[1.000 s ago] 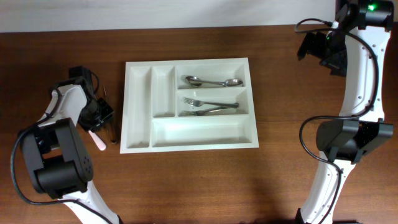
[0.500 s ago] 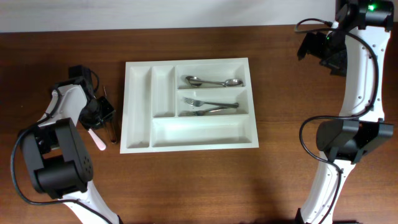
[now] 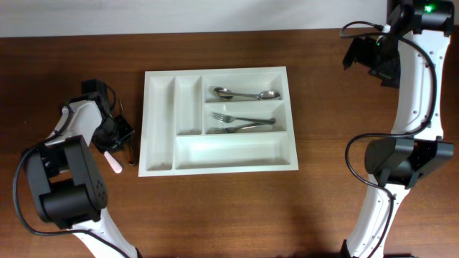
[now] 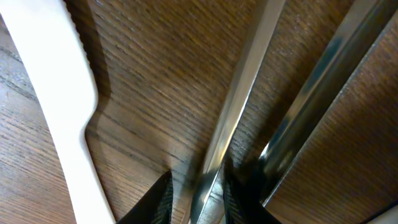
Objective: Pack container
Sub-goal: 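Lower the left gripper onto the metal tongs and grasp them, then carry the tongs with the left gripper into the tray's bottom compartment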
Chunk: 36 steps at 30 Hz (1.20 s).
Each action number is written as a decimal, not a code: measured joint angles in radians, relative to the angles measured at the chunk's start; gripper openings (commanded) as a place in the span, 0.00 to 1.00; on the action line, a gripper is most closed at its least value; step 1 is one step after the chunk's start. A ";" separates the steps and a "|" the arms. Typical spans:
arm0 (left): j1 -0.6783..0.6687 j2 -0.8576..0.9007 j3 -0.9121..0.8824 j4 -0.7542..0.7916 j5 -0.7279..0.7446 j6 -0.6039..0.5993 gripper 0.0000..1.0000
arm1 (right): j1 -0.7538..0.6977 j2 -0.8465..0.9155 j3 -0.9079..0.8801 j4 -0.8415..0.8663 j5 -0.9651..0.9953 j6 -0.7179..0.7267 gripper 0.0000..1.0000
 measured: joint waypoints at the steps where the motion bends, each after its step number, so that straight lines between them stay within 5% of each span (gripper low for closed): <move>1: 0.000 0.000 0.000 0.001 0.000 0.000 0.24 | 0.000 0.000 0.000 0.000 0.000 0.000 0.99; 4: 0.000 0.000 0.000 0.002 0.000 0.006 0.02 | 0.000 0.000 0.000 0.000 0.000 0.000 0.99; 22: 0.000 0.003 0.030 -0.038 -0.008 0.012 0.02 | 0.000 0.000 0.000 0.000 0.000 0.000 0.99; 36: 0.000 0.008 0.283 -0.154 -0.228 0.041 0.02 | 0.000 0.000 0.000 0.000 0.000 0.000 0.99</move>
